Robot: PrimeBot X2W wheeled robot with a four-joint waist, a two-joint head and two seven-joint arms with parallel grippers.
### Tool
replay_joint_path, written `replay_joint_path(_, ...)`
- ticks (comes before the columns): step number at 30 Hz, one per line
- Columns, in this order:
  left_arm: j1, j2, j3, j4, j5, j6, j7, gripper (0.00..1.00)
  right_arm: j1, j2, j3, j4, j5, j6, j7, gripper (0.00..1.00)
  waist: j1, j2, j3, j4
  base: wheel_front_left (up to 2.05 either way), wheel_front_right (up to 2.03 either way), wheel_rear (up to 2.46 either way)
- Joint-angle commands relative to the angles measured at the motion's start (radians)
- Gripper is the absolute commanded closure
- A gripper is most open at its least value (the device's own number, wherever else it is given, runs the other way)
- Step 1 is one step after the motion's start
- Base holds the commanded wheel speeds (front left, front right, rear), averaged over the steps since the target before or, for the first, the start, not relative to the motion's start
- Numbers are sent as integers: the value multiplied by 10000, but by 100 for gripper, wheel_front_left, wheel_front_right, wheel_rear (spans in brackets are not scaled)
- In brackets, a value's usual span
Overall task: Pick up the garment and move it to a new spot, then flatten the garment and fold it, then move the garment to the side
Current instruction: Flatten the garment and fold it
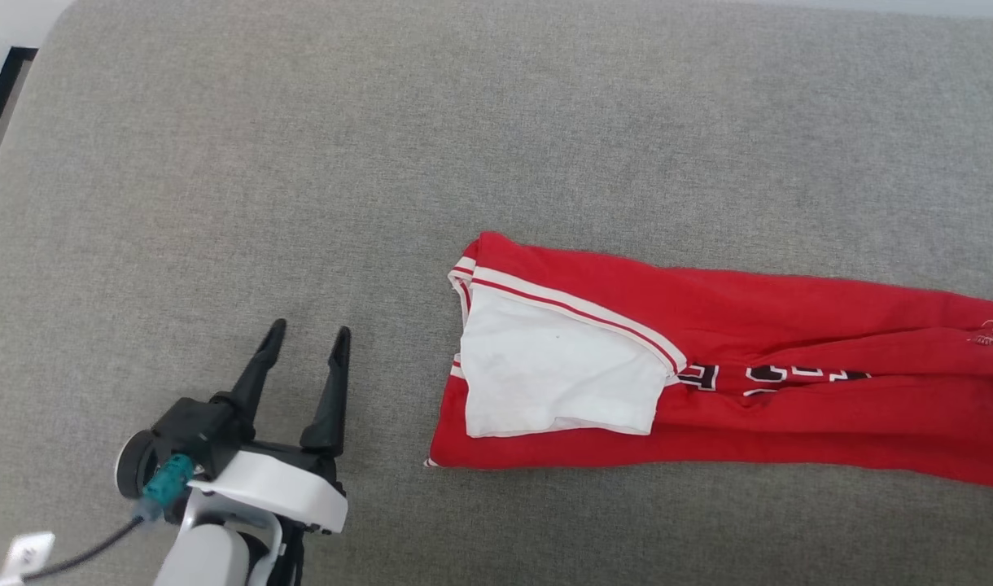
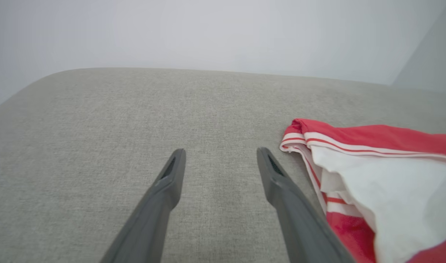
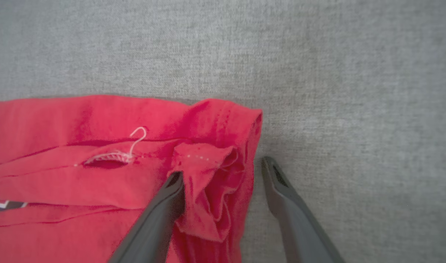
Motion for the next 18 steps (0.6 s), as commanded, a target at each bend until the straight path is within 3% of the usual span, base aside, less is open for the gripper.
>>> replay_joint_path(1, 144, -172, 188, -133, 403, -54, -43, 0, 680, 831, 600, -44, 22, 58, 506, 56, 0, -1, -8, -6, 0, 0, 0)
replay_joint_path(4, 310, -572, 676, -264, 983, -163, -43, 0, 554, 880, 538, -7, -32, 58, 539, 100, 0, -1, -9, -25, 0, 0, 0)
replay_joint_path(12, 233, -923, 1191, -432, 1541, -367, -43, 0, -9, 586, -115, 286, -49, 29, -54, 100, 0, -1, 38, -193, 0, 0, 0)
replay_joint_path(18, 144, -942, 1105, -928, 1553, -397, -44, 0, -71, -324, -868, 606, 190, 3, -603, 100, 0, -1, 103, -443, 0, 0, 0)
